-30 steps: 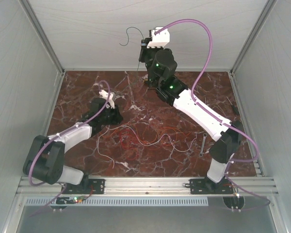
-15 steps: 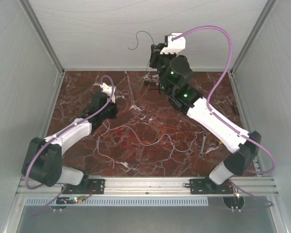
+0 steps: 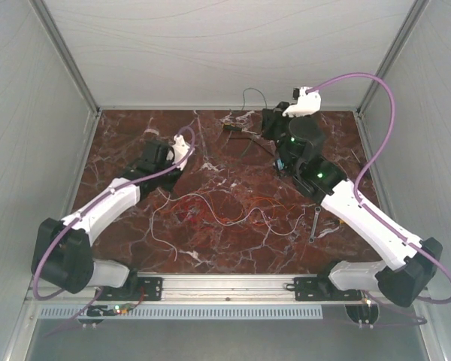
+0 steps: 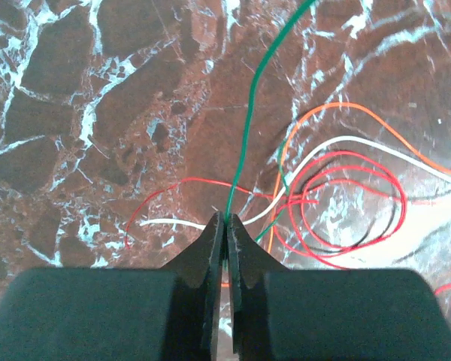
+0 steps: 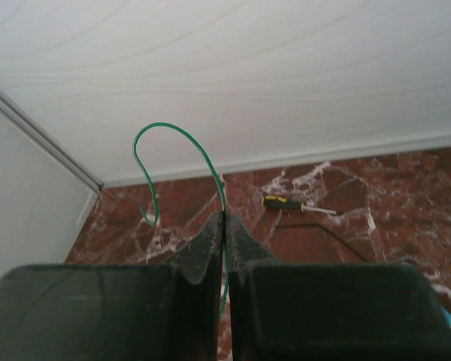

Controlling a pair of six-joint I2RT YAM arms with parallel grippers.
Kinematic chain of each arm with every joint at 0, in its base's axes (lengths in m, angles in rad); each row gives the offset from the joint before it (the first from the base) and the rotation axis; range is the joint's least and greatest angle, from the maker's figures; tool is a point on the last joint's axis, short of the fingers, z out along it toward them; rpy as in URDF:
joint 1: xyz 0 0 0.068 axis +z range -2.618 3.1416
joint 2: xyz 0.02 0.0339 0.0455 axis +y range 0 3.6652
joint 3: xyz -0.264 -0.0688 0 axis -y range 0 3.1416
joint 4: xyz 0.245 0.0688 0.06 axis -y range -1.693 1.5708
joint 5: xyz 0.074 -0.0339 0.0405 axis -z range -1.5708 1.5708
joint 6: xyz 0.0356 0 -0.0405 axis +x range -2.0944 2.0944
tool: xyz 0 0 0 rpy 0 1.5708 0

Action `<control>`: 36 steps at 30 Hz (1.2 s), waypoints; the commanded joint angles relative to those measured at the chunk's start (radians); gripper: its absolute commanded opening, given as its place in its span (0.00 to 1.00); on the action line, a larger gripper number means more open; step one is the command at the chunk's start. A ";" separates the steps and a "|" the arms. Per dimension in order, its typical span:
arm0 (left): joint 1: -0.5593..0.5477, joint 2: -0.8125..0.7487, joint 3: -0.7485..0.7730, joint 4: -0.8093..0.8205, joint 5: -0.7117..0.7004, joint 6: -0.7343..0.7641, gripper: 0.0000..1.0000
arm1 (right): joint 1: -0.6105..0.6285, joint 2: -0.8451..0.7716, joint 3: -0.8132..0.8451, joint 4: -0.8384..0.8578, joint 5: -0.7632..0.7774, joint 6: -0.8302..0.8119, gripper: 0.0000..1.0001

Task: Zip-tie the wires
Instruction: Straighten the cable at the center of the board.

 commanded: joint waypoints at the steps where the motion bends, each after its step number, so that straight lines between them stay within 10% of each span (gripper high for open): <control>1: -0.033 -0.074 0.073 -0.101 -0.019 0.153 0.00 | -0.003 -0.074 -0.020 -0.119 0.003 0.073 0.00; 36: -0.125 -0.246 -0.306 0.221 -0.356 0.611 0.00 | -0.004 -0.391 -0.597 -0.459 -0.125 0.344 0.00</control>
